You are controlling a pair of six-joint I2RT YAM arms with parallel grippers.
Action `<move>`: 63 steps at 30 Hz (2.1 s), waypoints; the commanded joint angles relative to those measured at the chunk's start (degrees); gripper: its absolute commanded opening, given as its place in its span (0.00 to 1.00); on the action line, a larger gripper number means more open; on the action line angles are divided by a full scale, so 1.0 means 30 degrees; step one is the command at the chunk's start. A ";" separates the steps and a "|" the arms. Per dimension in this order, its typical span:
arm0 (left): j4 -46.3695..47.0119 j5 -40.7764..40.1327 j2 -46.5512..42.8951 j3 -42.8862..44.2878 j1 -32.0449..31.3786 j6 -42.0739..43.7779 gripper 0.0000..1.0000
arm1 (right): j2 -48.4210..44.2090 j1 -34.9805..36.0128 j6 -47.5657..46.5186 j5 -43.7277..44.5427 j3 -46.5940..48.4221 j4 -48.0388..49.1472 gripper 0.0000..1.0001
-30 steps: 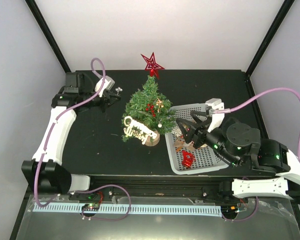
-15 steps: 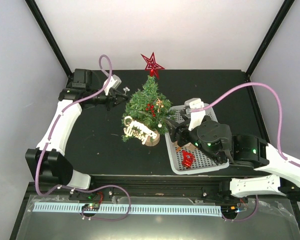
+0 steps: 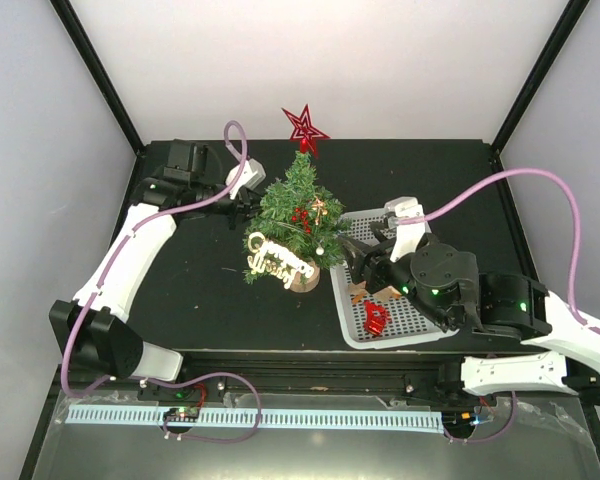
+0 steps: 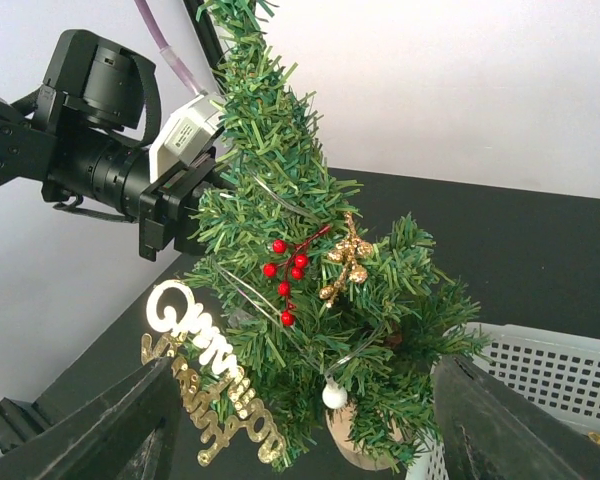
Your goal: Decorate the small christmas tree
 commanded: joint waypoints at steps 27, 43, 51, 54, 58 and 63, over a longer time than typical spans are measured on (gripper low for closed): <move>0.0882 -0.4977 -0.2125 -0.0343 -0.0886 -0.0261 0.45 | -0.0826 -0.0101 0.0518 0.0498 -0.0882 0.0931 0.70; 0.0646 -0.6092 -0.2766 -0.0465 -0.0733 -0.0333 0.48 | -0.1237 -0.0098 0.0613 0.0483 -0.1233 0.1135 0.70; 0.0499 -0.6376 -0.3381 -0.0471 -0.0326 -0.0326 0.49 | -0.1768 -0.0101 0.0690 0.0537 -0.1908 0.1534 0.70; 0.0319 -0.6514 -0.3666 -0.0392 -0.0075 -0.0324 0.51 | -0.2031 -0.0104 0.0714 0.0508 -0.2181 0.1627 0.70; 0.0149 -0.6426 -0.4162 -0.0151 0.0461 -0.0507 0.54 | -0.2483 -0.0096 0.0715 0.0461 -0.2451 0.1663 0.70; -0.0422 -0.6478 -0.4828 0.0453 0.1011 -0.0661 0.60 | -0.3185 -0.0105 0.0566 0.0360 -0.3113 0.2026 0.72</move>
